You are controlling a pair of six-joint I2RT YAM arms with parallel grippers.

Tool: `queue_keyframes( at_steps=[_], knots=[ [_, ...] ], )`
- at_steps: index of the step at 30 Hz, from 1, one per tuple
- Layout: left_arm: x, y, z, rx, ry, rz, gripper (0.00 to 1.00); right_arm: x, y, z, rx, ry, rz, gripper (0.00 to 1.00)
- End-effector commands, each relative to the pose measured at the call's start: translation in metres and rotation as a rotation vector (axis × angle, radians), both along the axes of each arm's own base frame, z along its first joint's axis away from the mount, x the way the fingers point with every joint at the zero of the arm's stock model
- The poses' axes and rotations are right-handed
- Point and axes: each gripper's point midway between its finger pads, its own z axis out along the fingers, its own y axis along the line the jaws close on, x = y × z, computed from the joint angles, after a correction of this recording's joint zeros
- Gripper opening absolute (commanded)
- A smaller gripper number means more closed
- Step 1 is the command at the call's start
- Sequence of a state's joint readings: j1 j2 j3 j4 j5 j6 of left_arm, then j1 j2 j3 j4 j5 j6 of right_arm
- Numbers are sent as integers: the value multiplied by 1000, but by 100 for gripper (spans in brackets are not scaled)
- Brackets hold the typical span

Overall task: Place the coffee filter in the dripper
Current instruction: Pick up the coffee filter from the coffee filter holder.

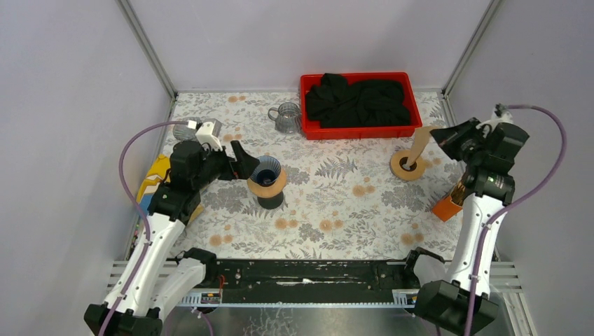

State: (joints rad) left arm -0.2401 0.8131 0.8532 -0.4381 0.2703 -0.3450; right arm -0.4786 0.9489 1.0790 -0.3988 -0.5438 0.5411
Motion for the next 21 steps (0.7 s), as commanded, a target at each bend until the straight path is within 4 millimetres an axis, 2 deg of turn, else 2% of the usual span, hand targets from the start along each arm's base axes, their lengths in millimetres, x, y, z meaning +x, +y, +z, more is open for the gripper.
queue_keyframes(
  at_steps=[1,9,21],
  knots=[
    [0,-27,37,-111,-64,-99,100,15,45,16,31,-91,150,0],
    [-5,-55,50,-126,-66,-128,100,29,97,9,86,-99,275,0],
    [-6,-110,70,-87,-118,-140,100,32,165,18,148,-143,383,0]
  ],
)
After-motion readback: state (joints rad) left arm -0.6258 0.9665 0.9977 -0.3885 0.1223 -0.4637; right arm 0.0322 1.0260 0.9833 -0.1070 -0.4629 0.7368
